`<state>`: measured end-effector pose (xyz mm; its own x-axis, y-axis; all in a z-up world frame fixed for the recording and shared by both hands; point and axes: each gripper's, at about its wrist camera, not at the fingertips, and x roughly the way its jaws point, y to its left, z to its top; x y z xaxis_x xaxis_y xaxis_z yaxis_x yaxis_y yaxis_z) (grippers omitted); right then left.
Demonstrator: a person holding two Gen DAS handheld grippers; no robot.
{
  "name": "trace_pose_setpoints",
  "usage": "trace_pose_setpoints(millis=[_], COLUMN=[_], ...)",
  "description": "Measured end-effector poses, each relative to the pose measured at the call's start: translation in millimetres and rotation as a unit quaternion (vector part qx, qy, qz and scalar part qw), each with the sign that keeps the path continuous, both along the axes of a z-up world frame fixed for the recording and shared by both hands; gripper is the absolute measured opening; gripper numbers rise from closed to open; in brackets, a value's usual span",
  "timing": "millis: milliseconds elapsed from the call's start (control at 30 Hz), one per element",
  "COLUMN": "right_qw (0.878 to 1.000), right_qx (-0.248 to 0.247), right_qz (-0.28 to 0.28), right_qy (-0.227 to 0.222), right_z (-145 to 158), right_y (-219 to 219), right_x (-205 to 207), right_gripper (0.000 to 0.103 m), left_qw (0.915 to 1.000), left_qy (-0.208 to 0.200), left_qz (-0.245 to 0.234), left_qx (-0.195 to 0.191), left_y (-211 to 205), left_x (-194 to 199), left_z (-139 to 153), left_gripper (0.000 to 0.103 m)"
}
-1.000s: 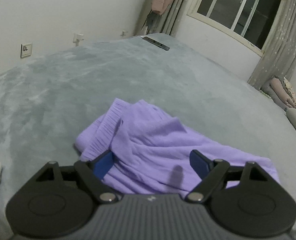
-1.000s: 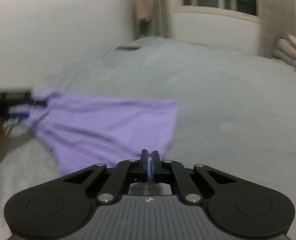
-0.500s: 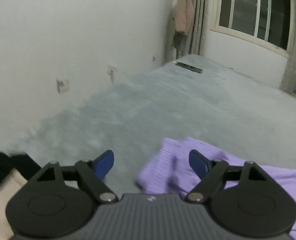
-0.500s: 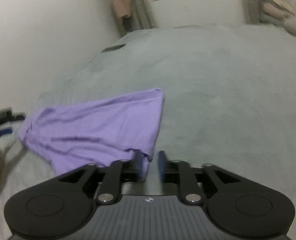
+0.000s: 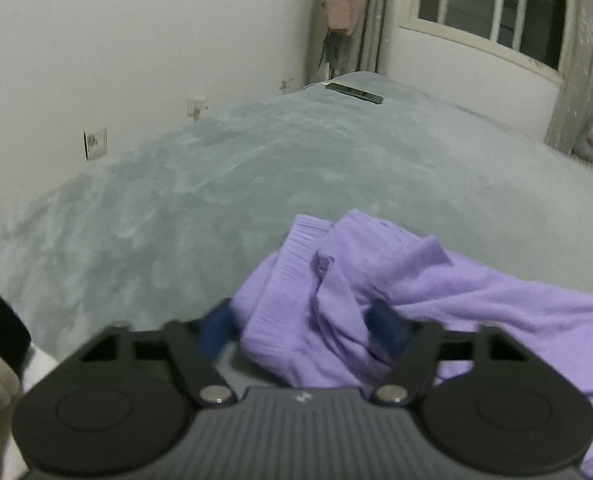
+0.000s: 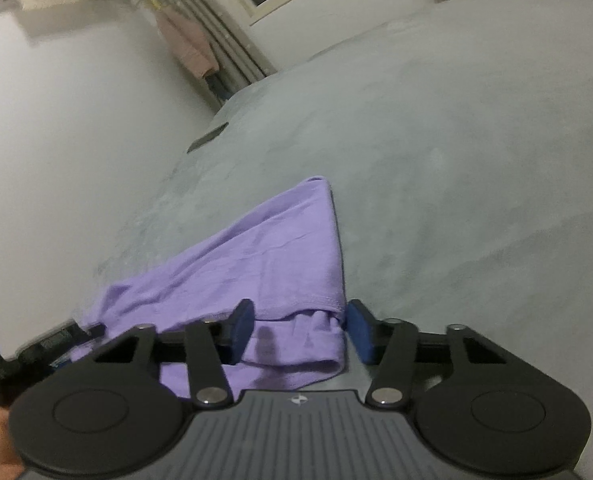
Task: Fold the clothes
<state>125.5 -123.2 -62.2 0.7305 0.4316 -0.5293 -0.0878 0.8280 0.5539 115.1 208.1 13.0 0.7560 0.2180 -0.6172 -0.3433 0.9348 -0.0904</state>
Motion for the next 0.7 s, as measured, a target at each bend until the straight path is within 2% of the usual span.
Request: trace_pose_setpoints(millis=[33, 100, 133, 167, 200, 433, 533, 633, 700], right_qw=[1.000, 0.999, 0.999, 1.000, 1.000, 0.997, 0.993, 0.986, 0.981], right_qx=[0.016, 0.033, 0.031, 0.019, 0.001, -0.065, -0.104, -0.152, -0.178], right_qz=[0.001, -0.001, -0.005, -0.013, -0.020, -0.028, -0.031, -0.037, -0.041], right_qy=[0.002, 0.006, 0.009, 0.015, 0.020, -0.026, -0.046, -0.056, -0.062], right_z=[-2.4, -5.0, -5.3, -5.3, -5.2, 26.1, 48.1, 69.9, 83.5], right_y=[-2.1, -6.4, -7.2, -6.1, -2.8, 1.1, -5.3, -15.0, -24.7], right_x=[0.6, 1.6, 2.2, 3.2, 4.8, -7.8, -18.6, -33.1, -47.2], right_gripper=[0.043, 0.042, 0.034, 0.012, 0.008, 0.005, 0.005, 0.005, 0.005], left_qw=[0.9999, 0.9996, 0.9993, 0.9990, 0.9987, 0.9925, 0.9855, 0.9818, 0.9848], left_qy=[-0.003, -0.007, -0.009, -0.010, -0.012, -0.026, -0.022, 0.005, 0.011], left_qz=[-0.001, 0.000, 0.001, 0.001, 0.002, 0.006, -0.003, -0.027, -0.046], left_qx=[-0.010, -0.028, -0.036, -0.043, -0.049, -0.120, -0.168, -0.188, -0.167], left_y=[1.9, 8.4, 11.8, 14.0, 16.1, 24.8, 19.9, 4.4, -9.5], left_x=[-1.2, -1.6, -1.8, -0.8, -0.8, -6.3, -20.5, -36.3, -46.1], left_z=[1.2, 2.9, 3.7, 4.1, 4.2, 15.1, 18.5, 20.0, 24.3], left_gripper=[0.041, 0.033, 0.030, 0.029, 0.026, 0.022, 0.022, 0.022, 0.022])
